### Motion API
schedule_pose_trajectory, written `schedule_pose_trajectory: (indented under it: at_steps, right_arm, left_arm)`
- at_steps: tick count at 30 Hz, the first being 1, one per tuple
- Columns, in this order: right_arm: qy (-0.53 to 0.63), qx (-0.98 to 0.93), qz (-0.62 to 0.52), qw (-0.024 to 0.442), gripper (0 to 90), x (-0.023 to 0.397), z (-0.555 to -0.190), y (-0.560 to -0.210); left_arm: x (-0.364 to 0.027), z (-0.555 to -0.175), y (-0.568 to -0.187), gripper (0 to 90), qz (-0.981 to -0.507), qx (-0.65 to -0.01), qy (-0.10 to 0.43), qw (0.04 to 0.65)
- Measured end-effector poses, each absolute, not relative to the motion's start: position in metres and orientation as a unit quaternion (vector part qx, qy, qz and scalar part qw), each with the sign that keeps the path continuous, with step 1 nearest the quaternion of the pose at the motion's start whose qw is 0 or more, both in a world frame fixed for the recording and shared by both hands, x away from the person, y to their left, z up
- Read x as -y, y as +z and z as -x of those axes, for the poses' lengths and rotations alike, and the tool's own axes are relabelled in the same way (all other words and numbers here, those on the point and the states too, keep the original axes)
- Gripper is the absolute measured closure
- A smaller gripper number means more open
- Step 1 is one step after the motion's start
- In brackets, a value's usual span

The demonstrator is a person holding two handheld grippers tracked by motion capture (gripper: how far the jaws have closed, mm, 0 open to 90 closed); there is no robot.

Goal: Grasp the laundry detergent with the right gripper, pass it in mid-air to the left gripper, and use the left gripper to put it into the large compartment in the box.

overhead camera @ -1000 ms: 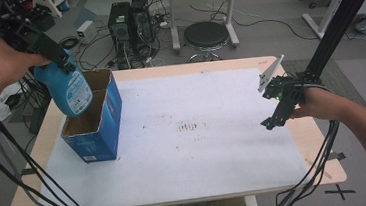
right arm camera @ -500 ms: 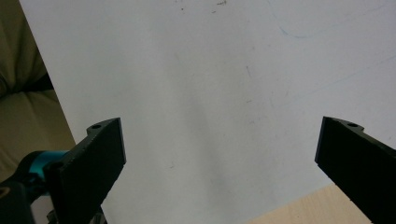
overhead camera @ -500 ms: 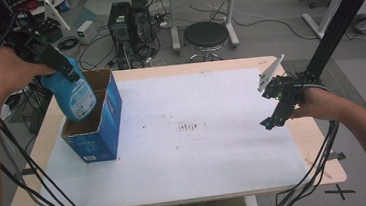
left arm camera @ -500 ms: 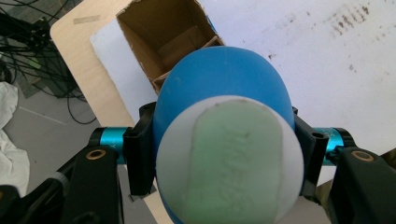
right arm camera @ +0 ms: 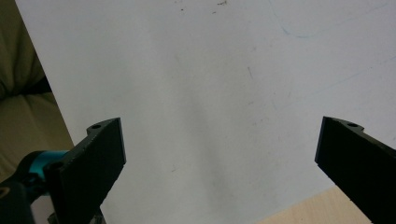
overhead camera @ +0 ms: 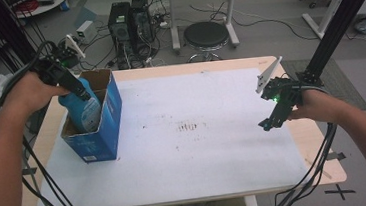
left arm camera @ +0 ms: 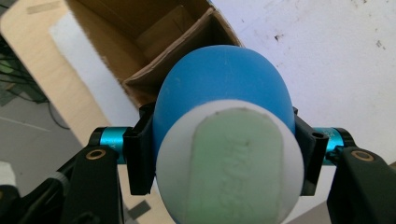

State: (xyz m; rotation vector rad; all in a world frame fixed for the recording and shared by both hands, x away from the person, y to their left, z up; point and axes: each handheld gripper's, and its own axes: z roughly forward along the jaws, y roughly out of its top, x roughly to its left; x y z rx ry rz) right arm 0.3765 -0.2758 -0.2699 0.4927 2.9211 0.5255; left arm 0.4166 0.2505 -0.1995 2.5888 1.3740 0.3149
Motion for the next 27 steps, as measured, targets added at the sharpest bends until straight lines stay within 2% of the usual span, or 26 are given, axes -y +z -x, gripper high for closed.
schedule_pose_trajectory:
  at_steps: [4, 15, 27]
  right_arm:
    - [0.174, -0.968, -0.168, 0.063, 0.8, 0.277, -0.376, -0.273]
    - [0.174, -0.968, -0.171, 0.066, 0.8, 0.278, -0.376, -0.274]
    - [0.173, -0.968, -0.172, 0.064, 0.8, 0.278, -0.375, -0.277]
  left_arm:
    - [-0.251, -0.422, -0.224, 38.4, -0.882, -0.453, 0.093, 0.089]
    - [-0.256, -0.425, -0.263, 38.4, -0.888, -0.444, 0.086, 0.078]
    - [-0.255, -0.427, -0.28, 38.3, -0.892, -0.438, 0.085, 0.075]
